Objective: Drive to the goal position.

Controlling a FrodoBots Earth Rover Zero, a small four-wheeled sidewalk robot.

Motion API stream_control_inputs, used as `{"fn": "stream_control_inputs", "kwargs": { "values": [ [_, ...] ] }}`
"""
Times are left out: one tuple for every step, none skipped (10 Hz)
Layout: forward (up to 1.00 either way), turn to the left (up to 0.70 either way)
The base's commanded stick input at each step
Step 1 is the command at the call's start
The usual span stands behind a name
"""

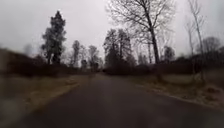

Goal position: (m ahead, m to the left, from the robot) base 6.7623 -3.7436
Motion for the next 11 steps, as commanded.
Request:
{"fn": "stream_control_inputs", "kwargs": {
  "values": [
    [0.68, 0.00],
    [0.68, 0.00],
    [0.68, 0.00],
    [0.68, 0.00],
    [0.68, 0.00],
    [0.68, 0.00],
    [0.68, 0.00],
    [0.68, 0.00],
    [0.68, 0.00],
    [0.68, 0.00],
    [0.68, 0.00]
  ]
}}
